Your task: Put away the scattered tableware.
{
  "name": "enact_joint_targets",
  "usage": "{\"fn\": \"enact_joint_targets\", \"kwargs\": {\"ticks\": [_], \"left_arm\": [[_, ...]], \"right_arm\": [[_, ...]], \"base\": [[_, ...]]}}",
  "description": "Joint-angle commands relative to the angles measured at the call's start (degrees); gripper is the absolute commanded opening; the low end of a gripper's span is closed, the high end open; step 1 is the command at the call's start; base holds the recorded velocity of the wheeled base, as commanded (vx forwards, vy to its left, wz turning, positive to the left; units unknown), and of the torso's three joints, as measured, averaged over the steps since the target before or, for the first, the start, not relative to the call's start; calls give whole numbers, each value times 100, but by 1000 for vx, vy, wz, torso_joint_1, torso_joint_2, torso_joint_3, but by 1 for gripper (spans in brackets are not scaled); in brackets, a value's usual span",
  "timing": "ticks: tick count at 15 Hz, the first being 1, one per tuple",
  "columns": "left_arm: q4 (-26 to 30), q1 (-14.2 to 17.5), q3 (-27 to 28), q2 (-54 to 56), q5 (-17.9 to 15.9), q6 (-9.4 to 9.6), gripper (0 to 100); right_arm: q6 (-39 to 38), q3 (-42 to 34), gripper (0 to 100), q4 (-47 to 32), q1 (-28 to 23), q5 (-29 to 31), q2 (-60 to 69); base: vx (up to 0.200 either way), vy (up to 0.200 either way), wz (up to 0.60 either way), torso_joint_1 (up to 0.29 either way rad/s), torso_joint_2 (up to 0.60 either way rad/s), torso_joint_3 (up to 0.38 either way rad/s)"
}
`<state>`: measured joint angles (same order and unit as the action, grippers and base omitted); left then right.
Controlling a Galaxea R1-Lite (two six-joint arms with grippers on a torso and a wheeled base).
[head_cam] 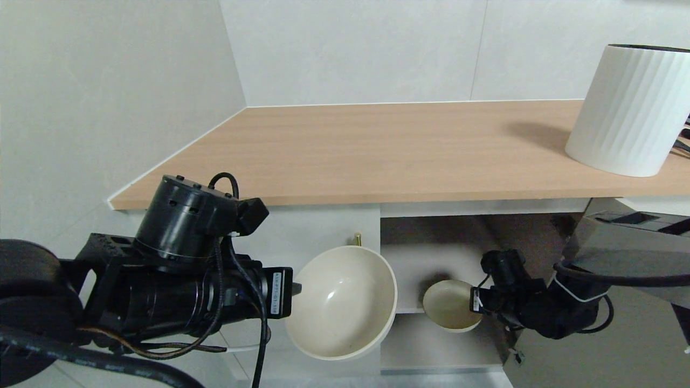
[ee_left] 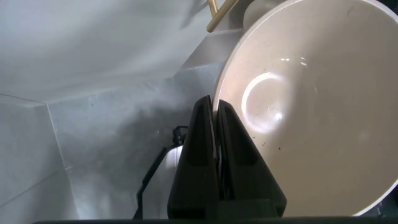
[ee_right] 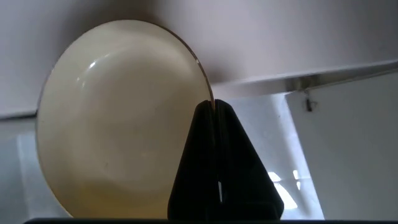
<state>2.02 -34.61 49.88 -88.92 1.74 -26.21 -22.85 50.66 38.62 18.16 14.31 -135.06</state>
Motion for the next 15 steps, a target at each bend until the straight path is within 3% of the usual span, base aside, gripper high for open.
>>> {"fn": "enact_joint_targets", "kwargs": {"ticks": [1,5,15], "left_arm": [[0,-11,-5,-20,1,2,0],[0,-20,-14,-47,1,-7,0],[0,-37,-31,-108,1,-7,0]], "right_arm": [[-1,75,0,14,-32,19,-117],[-238,585,0,-4,-50,476,-425],[-238,1490,0,-135,-208,573,-855]], "base": [[0,0,0,0,0,0],[0,0,0,0,0,0],[0,0,0,0,0,0]]}}
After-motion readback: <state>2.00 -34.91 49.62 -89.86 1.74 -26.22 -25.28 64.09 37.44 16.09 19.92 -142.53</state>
